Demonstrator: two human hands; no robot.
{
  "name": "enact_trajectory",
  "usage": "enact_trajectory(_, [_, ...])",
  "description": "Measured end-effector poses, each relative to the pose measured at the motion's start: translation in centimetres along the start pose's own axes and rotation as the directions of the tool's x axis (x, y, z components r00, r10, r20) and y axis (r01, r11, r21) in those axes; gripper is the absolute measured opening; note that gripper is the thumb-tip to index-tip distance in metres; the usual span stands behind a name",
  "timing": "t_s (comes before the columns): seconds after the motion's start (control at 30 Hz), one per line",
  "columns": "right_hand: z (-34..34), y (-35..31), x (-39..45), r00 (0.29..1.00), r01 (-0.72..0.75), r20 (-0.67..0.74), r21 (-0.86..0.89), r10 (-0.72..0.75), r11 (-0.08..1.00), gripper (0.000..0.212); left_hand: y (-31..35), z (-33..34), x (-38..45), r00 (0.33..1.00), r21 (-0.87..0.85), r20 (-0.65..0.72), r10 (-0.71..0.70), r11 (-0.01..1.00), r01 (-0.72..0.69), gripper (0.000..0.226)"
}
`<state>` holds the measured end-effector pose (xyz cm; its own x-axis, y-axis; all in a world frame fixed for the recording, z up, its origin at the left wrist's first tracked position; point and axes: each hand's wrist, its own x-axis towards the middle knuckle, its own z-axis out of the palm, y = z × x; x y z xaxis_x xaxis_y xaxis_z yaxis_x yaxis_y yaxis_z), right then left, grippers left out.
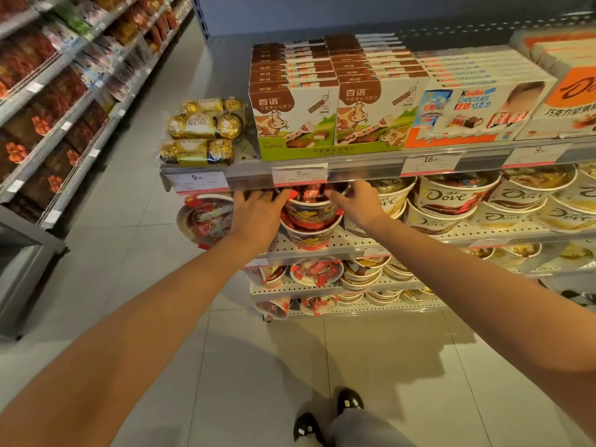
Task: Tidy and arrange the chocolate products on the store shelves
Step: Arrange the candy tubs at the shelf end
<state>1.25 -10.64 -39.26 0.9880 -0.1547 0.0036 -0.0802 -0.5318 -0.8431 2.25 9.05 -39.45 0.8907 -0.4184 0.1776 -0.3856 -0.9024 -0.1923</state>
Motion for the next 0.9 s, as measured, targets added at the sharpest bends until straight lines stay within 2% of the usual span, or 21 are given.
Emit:
enact_trajectory(0.1, [0.9, 1.0, -0.6, 0.991, 0.099, -0.082, -0.114, -0.109, 0.988, 0.032, -0.3, -0.1, -0.3, 0.999, 0.008, 0.012, 0.041, 0.999, -0.041, 0.058])
enact_trajectory(0.2, [1.1, 2.2, -1.7, 0.911, 0.279, -0.218, -0.301, -0.350, 0.912, 0.031, -1.2, -0.5, -1.3, 0.983, -0.013, -0.061, 0.170, 0.985, -0.171, 0.057])
enact_trajectory(0.27, [1.4, 2.6, -2.7, 0.841, 0.391, -0.222, -0.380, -0.493, 0.838, 0.031, -2.9, -0.4, -2.7, 0.945, -0.008, -0.118, 0.307, 0.951, -0.310, 0.049])
enact_trajectory(0.37, [2.9, 2.6, -3.9, 0.744, 0.567, -0.135, -0.390, -0.654, 0.726, 0.030, -6.3, 0.8, -5.7, 0.866, 0.023, -0.241, 0.439, 0.894, -0.447, 0.036])
enact_trajectory(0.43, [4.5, 1.8, -4.6, 0.711, 0.643, -0.061, -0.344, -0.700, 0.684, 0.030, -8.7, 1.9, -7.8, 0.853, -0.028, -0.349, 0.389, 0.905, -0.424, 0.026])
enact_trajectory(0.5, [6.3, -0.1, -4.9, 0.772, 0.620, -0.009, -0.208, -0.635, 0.756, 0.031, -10.7, 2.6, -9.2, 0.880, -0.160, -0.443, 0.170, 0.951, -0.265, 0.020])
enact_trajectory(0.53, [7.3, -1.1, -4.9, 0.819, 0.570, 0.010, -0.131, -0.574, 0.811, 0.032, -11.5, 2.9, -9.7, 0.899, -0.276, -0.437, 0.015, 0.949, -0.150, 0.023])
enact_trajectory(0.57, [8.3, -1.9, -4.9, 0.860, 0.509, 0.027, -0.077, -0.509, 0.857, 0.035, -12.1, 3.1, -10.0, 0.910, -0.415, -0.387, -0.146, 0.909, -0.030, 0.026])
enact_trajectory(0.63, [10.4, -3.3, -4.5, 0.914, 0.405, 0.052, -0.040, -0.403, 0.913, 0.044, -13.1, 3.5, -10.1, 0.898, -0.657, -0.193, -0.396, 0.732, 0.181, 0.043])
enact_trajectory(0.7, [12.0, -4.0, -4.0, 0.944, 0.329, 0.048, -0.017, -0.327, 0.944, 0.052, -14.0, 4.3, -9.1, 0.869, -0.807, 0.071, -0.489, 0.484, 0.338, 0.062])
enact_trajectory(0.77, [12.6, -4.2, -3.5, 0.963, 0.268, 0.033, -0.053, -0.266, 0.962, 0.057, -14.9, 5.1, -8.0, 0.867, -0.862, 0.309, -0.390, 0.271, 0.428, 0.068])
enact_trajectory(0.8, [12.6, -4.1, -3.2, 0.967, 0.255, 0.033, -0.107, -0.253, 0.961, 0.057, -15.3, 5.6, -7.5, 0.881, -0.873, 0.353, -0.316, 0.227, 0.432, 0.067])
enact_trajectory(0.9, [12.8, -4.0, -2.8, 0.969, 0.237, 0.105, -0.128, -0.225, 0.963, 0.060, -15.8, 6.6, -7.0, 0.933, -0.923, 0.309, -0.188, 0.179, 0.341, 0.058])
